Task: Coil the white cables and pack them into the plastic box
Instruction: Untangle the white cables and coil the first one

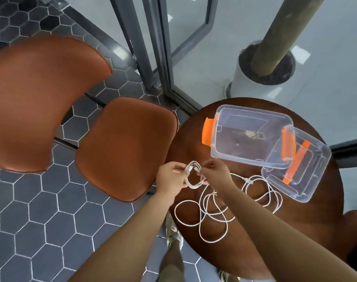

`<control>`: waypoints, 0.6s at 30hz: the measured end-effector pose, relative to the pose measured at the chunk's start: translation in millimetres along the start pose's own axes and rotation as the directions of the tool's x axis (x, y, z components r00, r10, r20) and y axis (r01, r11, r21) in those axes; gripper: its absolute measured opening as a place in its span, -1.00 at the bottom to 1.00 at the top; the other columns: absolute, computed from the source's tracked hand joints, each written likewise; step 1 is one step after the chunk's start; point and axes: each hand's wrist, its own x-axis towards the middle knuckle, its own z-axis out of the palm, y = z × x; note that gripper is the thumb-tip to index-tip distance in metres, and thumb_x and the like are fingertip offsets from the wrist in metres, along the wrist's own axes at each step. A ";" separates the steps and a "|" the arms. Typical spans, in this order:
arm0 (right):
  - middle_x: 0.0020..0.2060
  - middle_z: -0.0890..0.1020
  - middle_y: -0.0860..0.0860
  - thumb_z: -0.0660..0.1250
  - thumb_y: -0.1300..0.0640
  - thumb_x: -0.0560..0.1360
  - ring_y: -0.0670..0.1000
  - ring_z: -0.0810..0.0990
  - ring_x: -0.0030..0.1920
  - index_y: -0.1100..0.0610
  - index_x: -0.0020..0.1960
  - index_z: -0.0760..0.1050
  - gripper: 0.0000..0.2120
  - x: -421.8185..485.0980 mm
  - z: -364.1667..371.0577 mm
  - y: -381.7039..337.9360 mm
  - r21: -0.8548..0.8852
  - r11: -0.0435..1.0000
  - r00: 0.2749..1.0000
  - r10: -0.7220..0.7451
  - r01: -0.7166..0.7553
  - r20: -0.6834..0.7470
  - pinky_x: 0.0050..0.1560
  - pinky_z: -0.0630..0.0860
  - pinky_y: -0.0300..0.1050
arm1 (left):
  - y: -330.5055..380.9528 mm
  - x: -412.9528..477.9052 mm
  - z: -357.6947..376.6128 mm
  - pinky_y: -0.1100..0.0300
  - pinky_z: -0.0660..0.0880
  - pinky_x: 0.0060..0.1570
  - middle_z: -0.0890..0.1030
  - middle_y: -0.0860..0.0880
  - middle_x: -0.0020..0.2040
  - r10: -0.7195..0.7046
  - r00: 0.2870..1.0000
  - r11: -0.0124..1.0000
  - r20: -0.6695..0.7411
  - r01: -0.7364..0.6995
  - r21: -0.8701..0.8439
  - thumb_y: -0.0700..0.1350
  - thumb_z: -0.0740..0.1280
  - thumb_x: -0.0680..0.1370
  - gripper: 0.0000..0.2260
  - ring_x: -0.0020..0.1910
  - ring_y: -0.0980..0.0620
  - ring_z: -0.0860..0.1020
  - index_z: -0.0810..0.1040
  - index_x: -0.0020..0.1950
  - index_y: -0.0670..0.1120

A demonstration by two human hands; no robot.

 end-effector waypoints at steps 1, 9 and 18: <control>-0.26 0.69 0.17 0.37 0.35 0.35 0.08 0.62 -0.29 0.15 -0.16 0.53 -0.86 -1.3 0.4 0.2 0.063 0.998 0.999 0.021 -0.023 0.031 -0.24 0.62 0.01 | -1.2 1.2 0.6 -0.05 0.68 -0.21 0.68 -0.14 -0.20 -0.007 1.000 1.000 0.000 0.007 -0.005 -0.31 0.48 0.47 -0.84 -0.17 -0.15 0.69 0.65 -0.19 -0.05; -0.27 0.70 0.17 0.43 0.39 0.45 0.12 0.67 -0.28 0.25 0.01 0.50 -0.81 1.1 10.0 16.6 0.255 0.961 0.994 0.089 -0.104 0.071 -0.21 0.59 -0.06 | -14.2 13.3 -0.6 -0.06 0.68 -0.26 0.70 -0.09 -0.21 0.080 0.997 0.983 -0.001 -0.079 0.166 -0.29 0.49 0.45 -0.88 -0.27 -0.07 0.69 0.68 -0.07 -0.10; -0.28 0.69 -0.09 0.42 0.22 0.48 -0.18 0.66 -0.34 0.03 -0.09 0.53 -0.88 21.5 22.5 15.3 -0.240 0.963 0.988 -0.141 0.121 -0.069 -0.28 0.48 -0.23 | -22.6 43.0 5.8 -0.11 0.67 -0.17 0.69 0.00 -0.24 0.095 0.995 0.967 -0.014 -0.089 0.239 -0.24 0.51 0.38 -0.80 -0.22 -0.05 0.70 0.60 -0.20 0.05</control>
